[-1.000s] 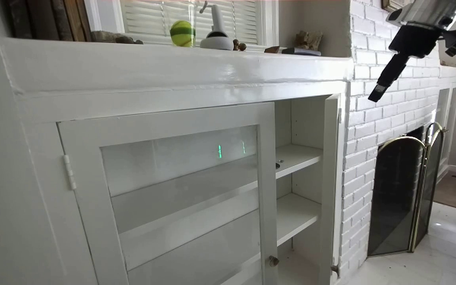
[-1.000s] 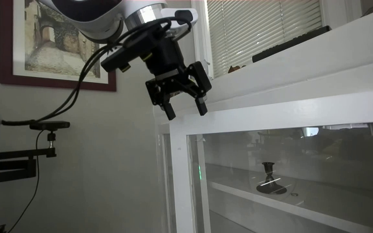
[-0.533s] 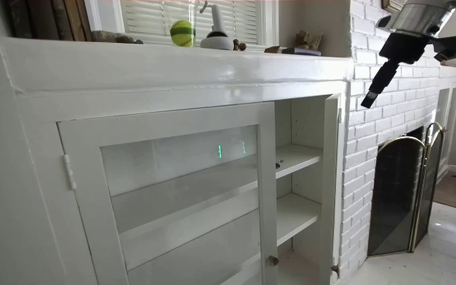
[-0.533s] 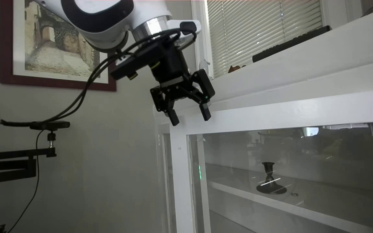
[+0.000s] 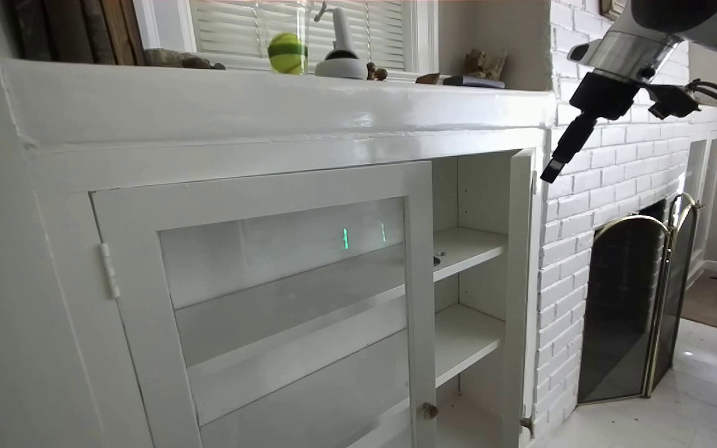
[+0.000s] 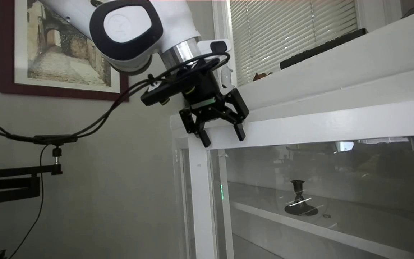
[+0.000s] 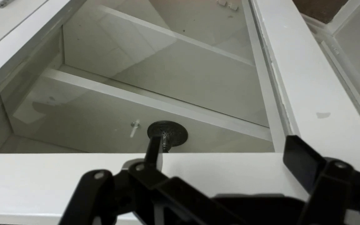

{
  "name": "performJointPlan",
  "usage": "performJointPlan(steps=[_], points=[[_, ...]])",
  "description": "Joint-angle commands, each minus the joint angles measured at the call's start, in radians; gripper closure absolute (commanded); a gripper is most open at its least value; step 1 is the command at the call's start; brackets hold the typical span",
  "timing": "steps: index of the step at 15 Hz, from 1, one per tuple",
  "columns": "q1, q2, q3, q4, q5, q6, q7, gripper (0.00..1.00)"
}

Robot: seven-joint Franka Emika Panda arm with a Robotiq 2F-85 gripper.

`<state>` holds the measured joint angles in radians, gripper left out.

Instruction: Close the cabinet's right door

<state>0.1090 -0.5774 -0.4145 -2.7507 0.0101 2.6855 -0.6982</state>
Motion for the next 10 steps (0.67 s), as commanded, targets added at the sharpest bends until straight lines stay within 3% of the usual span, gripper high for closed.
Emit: performJointPlan(steps=[1,10], points=[[0.066,0.045,-0.035,0.029,0.067,0.062,-0.071,0.0],[0.276,0.077,-0.17,0.082,0.242,0.153,-0.238,0.0]])
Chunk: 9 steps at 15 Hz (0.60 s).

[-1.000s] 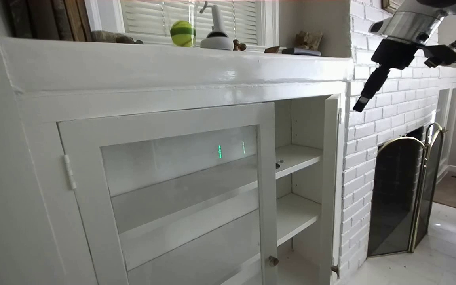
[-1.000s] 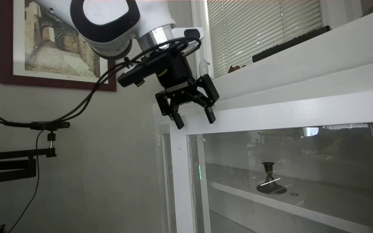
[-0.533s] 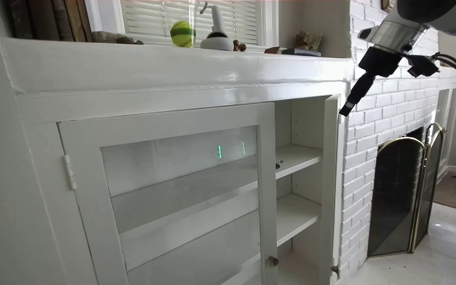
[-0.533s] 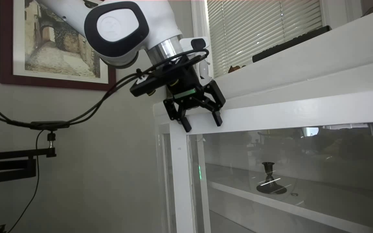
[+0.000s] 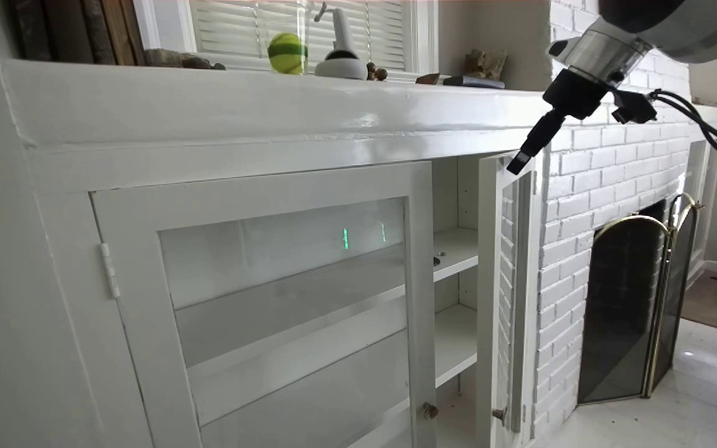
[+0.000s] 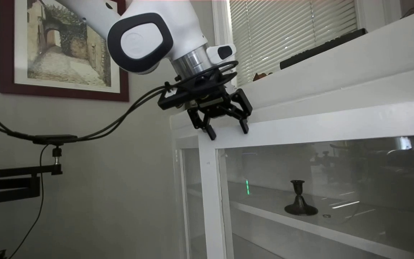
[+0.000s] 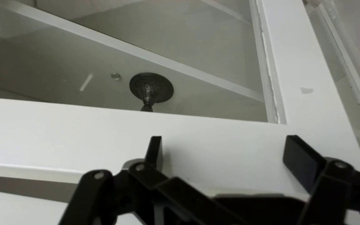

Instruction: Close the cabinet's right door

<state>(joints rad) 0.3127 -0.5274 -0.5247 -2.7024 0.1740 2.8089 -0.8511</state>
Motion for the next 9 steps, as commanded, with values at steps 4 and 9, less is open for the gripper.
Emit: performJointPlan(steps=[4,9], points=[[0.199,0.024,-0.186,0.06,0.15,0.052,-0.16,0.0],[0.377,0.032,-0.359,0.109,0.211,0.086,-0.198,0.0]])
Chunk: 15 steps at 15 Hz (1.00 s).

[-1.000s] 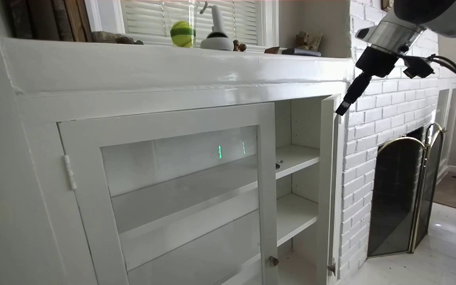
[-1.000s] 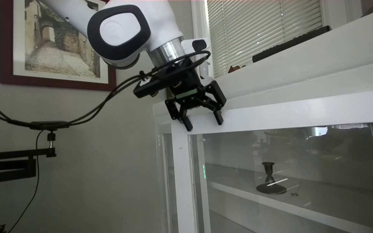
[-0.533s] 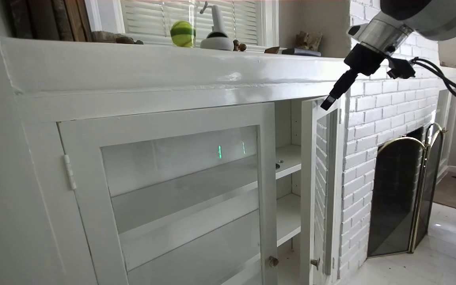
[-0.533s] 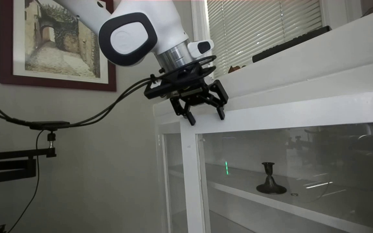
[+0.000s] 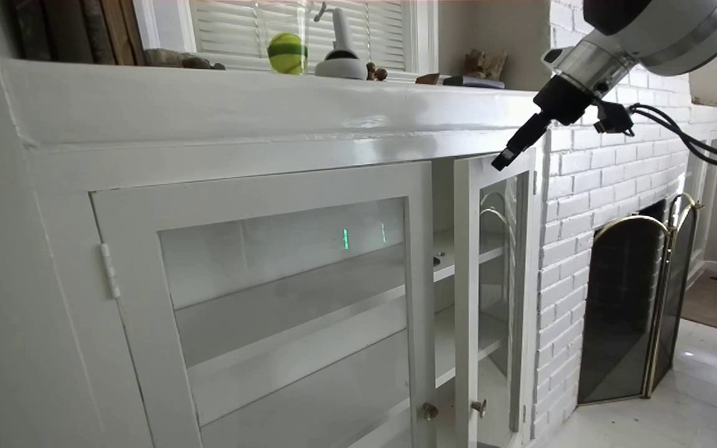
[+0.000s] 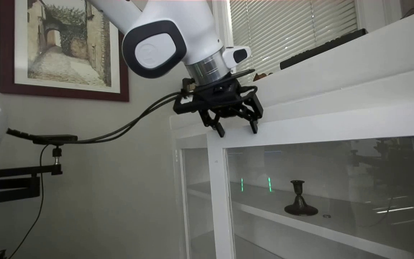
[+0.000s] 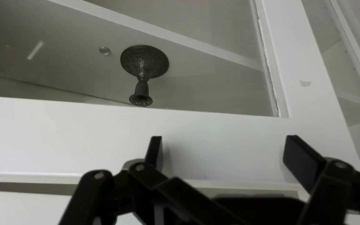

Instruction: Close the cabinet's right door

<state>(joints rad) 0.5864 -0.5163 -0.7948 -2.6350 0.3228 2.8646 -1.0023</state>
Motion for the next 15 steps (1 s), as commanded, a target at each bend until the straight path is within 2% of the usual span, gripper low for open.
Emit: performJointPlan(steps=[1,8,15], points=[[0.132,0.023,-0.113,0.051,0.065,0.039,-0.04,0.0],[0.355,-0.001,-0.313,0.085,0.065,0.129,-0.036,0.0],[0.522,-0.039,-0.467,0.089,0.036,0.255,-0.036,0.0]])
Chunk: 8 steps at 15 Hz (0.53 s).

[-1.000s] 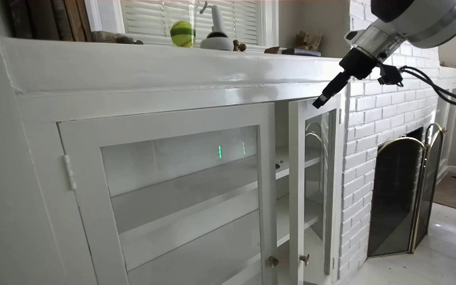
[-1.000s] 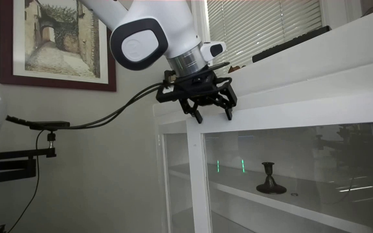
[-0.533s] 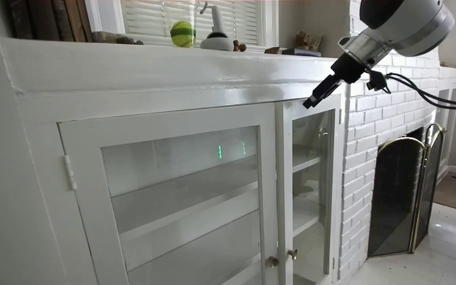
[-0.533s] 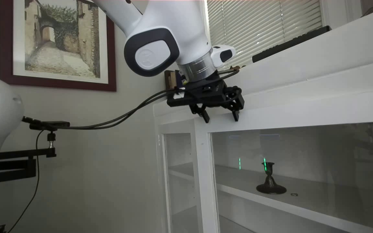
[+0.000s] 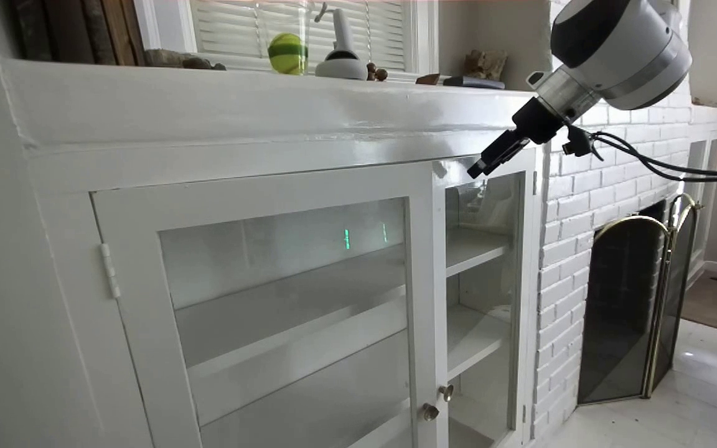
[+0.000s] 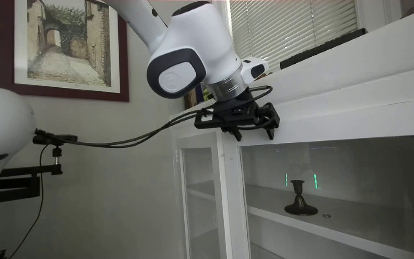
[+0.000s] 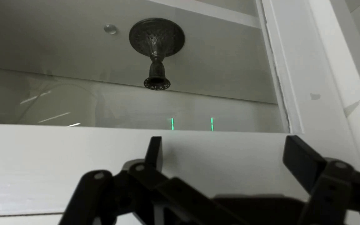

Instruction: Close the cabinet's right door

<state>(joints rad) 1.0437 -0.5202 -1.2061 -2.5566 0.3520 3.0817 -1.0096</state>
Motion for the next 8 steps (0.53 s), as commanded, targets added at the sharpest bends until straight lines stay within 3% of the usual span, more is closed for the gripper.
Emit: performJointPlan(steps=[1,2,5,8], points=[[0.077,-0.032,-0.066,0.011,0.001,0.037,-0.027,0.0],[0.077,-0.041,-0.078,0.005,-0.102,0.009,0.065,0.0],[0.052,0.008,-0.063,0.004,-0.176,-0.034,0.131,0.0],[-0.072,0.092,0.057,-0.009,-0.225,-0.124,0.244,0.0]])
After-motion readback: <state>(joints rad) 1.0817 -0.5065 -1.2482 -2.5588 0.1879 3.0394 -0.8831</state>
